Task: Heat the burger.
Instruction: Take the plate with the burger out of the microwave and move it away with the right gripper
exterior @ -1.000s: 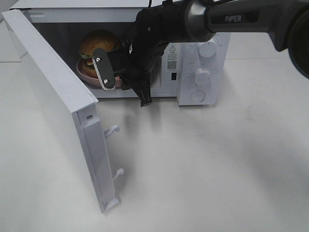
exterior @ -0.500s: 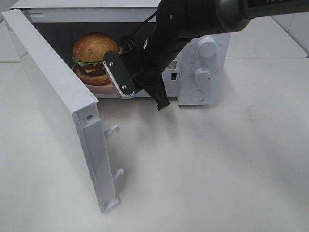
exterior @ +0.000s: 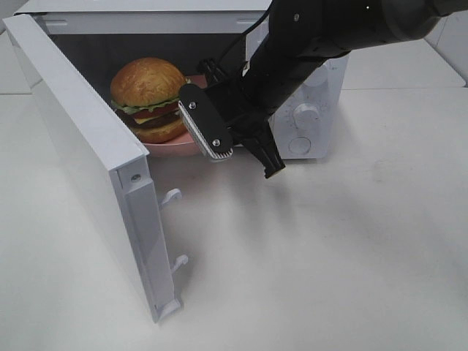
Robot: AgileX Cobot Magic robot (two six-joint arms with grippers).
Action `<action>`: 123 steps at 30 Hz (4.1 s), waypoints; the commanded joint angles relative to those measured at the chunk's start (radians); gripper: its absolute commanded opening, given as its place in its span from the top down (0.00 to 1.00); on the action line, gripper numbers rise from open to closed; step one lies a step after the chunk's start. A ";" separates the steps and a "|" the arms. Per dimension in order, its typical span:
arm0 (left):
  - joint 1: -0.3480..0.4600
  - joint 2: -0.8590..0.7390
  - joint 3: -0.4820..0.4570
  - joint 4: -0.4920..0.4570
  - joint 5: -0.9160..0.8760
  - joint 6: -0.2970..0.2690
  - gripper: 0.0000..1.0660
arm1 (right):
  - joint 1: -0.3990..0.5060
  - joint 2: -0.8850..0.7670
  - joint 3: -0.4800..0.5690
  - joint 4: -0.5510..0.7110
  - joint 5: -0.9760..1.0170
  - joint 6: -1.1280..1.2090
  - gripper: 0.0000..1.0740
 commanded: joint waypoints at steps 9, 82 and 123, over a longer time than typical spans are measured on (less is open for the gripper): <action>0.004 -0.005 0.002 -0.004 -0.002 -0.005 0.05 | -0.011 -0.206 0.209 0.001 -0.091 0.004 1.00; 0.004 -0.005 0.002 -0.004 -0.002 -0.005 0.05 | -0.011 -1.203 0.905 -0.859 0.310 1.583 1.00; 0.004 -0.005 0.002 -0.004 -0.002 -0.005 0.05 | -0.011 -0.570 0.904 -1.151 0.381 2.798 1.00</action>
